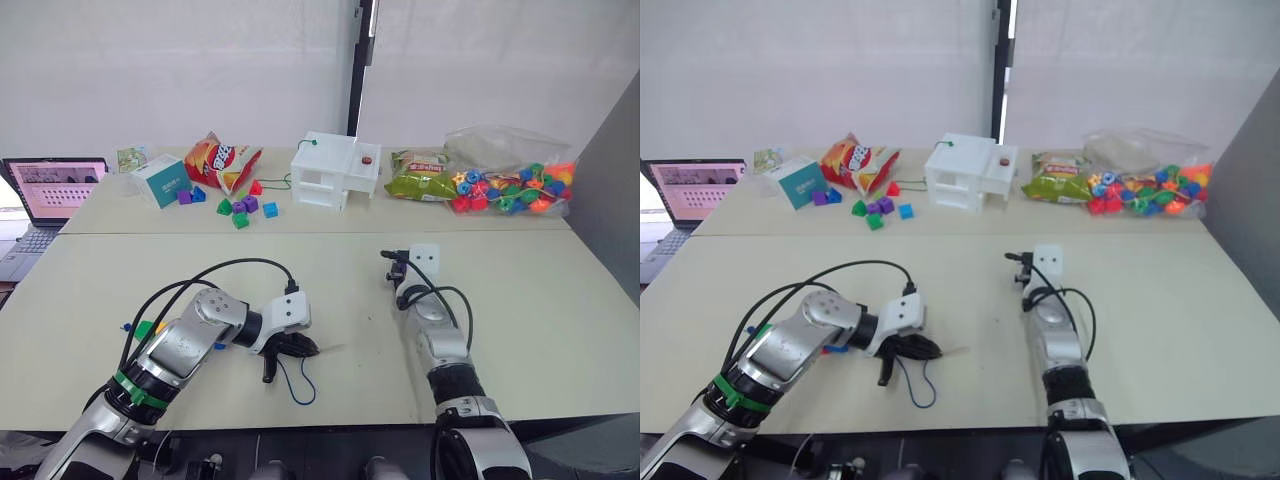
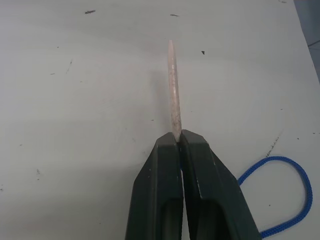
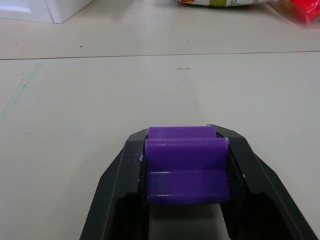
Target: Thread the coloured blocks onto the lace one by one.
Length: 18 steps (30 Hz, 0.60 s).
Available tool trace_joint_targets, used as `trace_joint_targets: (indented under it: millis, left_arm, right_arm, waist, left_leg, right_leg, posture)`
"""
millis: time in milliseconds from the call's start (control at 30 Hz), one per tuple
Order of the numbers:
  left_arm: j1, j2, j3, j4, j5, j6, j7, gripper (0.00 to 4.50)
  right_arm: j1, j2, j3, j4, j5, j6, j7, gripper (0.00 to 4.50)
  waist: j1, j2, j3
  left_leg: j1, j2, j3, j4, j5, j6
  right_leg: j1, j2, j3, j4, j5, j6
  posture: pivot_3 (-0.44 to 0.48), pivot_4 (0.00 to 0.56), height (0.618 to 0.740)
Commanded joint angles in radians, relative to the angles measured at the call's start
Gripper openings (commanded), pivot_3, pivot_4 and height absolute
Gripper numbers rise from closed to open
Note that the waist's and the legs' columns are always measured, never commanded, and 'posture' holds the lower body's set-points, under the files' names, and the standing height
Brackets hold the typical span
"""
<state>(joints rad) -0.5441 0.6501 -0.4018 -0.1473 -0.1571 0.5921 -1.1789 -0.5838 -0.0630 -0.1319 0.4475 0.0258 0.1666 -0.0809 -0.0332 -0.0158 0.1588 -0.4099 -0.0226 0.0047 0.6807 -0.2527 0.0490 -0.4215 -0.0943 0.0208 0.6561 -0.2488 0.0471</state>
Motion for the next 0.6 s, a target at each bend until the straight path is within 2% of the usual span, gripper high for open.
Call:
trace_joint_targets:
  millis: [33, 200, 267, 433, 600]
  left_arm:
    - [-0.001, 0.002, -0.003, -0.023, 0.004, -0.009, 0.004, 0.00]
    - [-0.002, 0.000, -0.004, -0.013, 0.004, -0.016, 0.006, 0.00]
    - [-0.004, -0.002, -0.005, -0.009, 0.003, -0.018, 0.005, 0.00]
    - [-0.014, -0.007, -0.008, -0.002, 0.001, -0.021, 0.000, 0.00]
    - [-0.022, -0.005, -0.009, -0.004, 0.002, -0.020, -0.006, 0.00]
  right_arm:
    - [0.102, 0.013, 0.018, -0.221, 0.014, 0.064, 0.009, 1.20]
    - [0.391, 0.040, 0.152, -0.776, 0.004, 0.307, 0.038, 1.20]
    - [0.501, 0.038, 0.211, -0.946, -0.006, 0.404, 0.041, 1.20]
    - [0.673, 0.027, 0.333, -1.151, -0.027, 0.558, 0.038, 1.20]
    - [0.734, 0.035, 0.324, -1.130, -0.031, 0.677, 0.019, 1.20]
  waist:
    - [0.001, 0.000, 0.000]
    - [0.005, 0.001, 0.000]
    - [0.006, 0.001, 0.000]
    - [0.015, 0.001, -0.001]
    - [0.021, 0.000, -0.001]
  left_leg:
    - [0.000, 0.000, 0.000, 0.000, 0.000, 0.000]
    - [-0.003, 0.000, -0.001, 0.000, 0.000, 0.000]
    - [-0.003, 0.000, -0.001, 0.000, 0.000, 0.001]
    - [0.000, 0.000, -0.001, 0.002, 0.000, 0.001]
    - [0.000, 0.000, -0.001, 0.003, 0.000, 0.001]
  right_leg:
    - [0.000, 0.000, 0.000, 0.000, 0.000, 0.000]
    - [-0.002, 0.000, 0.000, 0.000, 0.000, 0.000]
    - [-0.002, 0.001, 0.000, 0.000, 0.000, 0.000]
    - [0.000, 0.000, 0.000, -0.002, -0.001, -0.001]
    - [0.000, 0.000, 0.000, -0.004, -0.001, -0.001]
  posture:
    - [0.000, 0.150, 0.740]
    - [0.000, 0.150, 0.740]
    - [0.000, 0.150, 0.740]
    - [0.000, 0.150, 0.740]
    - [0.000, 0.150, 0.740]
